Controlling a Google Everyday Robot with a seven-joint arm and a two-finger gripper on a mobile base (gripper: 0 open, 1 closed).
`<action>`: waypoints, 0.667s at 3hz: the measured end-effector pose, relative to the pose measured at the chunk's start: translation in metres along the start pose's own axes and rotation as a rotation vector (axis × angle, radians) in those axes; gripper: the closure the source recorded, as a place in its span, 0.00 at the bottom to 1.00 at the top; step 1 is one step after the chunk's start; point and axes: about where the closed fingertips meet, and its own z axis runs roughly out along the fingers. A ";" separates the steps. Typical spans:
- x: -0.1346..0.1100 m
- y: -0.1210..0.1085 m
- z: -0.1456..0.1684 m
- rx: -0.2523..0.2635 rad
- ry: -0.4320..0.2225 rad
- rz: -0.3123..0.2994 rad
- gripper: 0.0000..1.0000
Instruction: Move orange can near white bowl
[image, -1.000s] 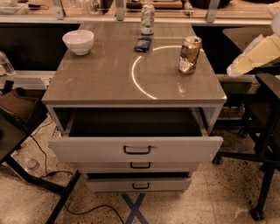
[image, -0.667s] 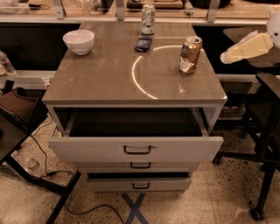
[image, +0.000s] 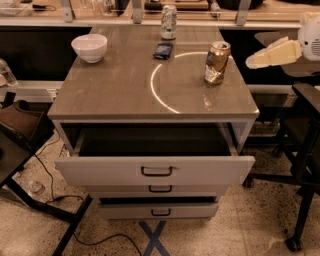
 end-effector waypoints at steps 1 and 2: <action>0.000 0.001 0.000 -0.002 0.001 -0.001 0.00; 0.008 0.007 0.029 -0.033 -0.060 0.081 0.00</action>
Offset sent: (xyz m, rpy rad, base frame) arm 0.0638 0.0386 -0.0686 0.3710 0.0085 0.0422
